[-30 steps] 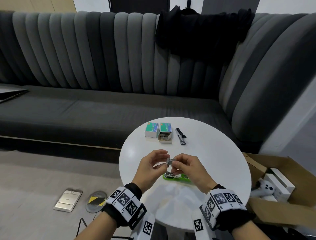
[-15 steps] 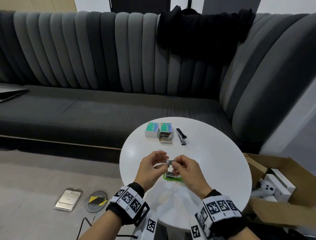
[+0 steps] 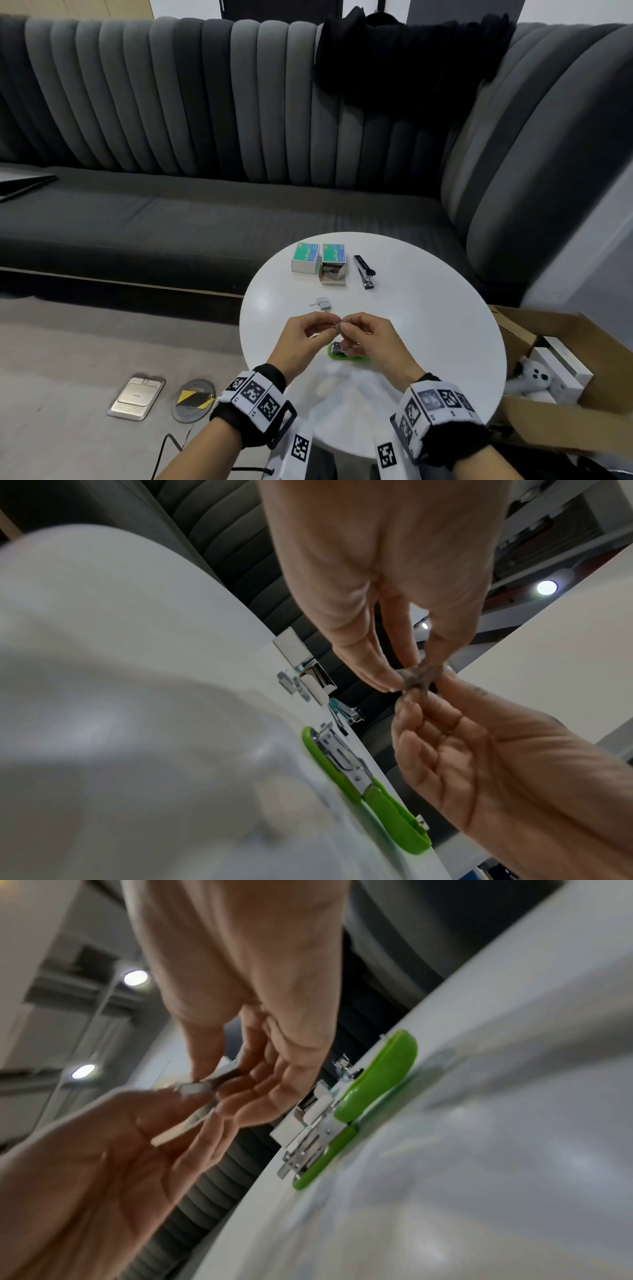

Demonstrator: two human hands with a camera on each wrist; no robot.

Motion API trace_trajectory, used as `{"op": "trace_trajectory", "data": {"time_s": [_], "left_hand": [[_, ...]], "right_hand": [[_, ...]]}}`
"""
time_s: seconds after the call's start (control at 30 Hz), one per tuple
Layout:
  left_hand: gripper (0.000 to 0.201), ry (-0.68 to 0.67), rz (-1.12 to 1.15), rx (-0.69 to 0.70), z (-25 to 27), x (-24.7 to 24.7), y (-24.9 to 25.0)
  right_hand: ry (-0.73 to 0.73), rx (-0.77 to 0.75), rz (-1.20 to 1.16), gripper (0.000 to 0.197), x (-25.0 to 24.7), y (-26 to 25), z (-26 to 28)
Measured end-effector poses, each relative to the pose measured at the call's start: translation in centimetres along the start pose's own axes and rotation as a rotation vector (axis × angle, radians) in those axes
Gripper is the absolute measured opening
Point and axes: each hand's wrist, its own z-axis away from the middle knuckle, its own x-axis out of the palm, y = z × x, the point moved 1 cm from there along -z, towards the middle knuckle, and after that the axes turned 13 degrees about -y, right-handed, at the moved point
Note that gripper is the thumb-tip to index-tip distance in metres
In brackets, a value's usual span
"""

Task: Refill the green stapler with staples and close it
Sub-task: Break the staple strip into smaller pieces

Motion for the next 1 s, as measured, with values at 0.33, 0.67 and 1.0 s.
{"op": "trace_trajectory", "data": {"time_s": [0.33, 0.67, 1.0], "left_hand": [[0.012, -0.147, 0.026, -0.018, 0.4, -0.1, 0.7], [0.016, -0.173, 0.005, -0.103, 0.0, -0.6, 0.7], [0.013, -0.046, -0.095, -0.231, 0.9, -3.7, -1.3]], "right_hand": [[-0.276, 0.196, -0.330, 0.009, -1.1, -0.2, 0.8], [-0.321, 0.237, -0.322, 0.012, -1.5, -0.2, 0.4], [-0.134, 0.144, -0.473, 0.016, -4.0, -0.8, 0.6]]}}
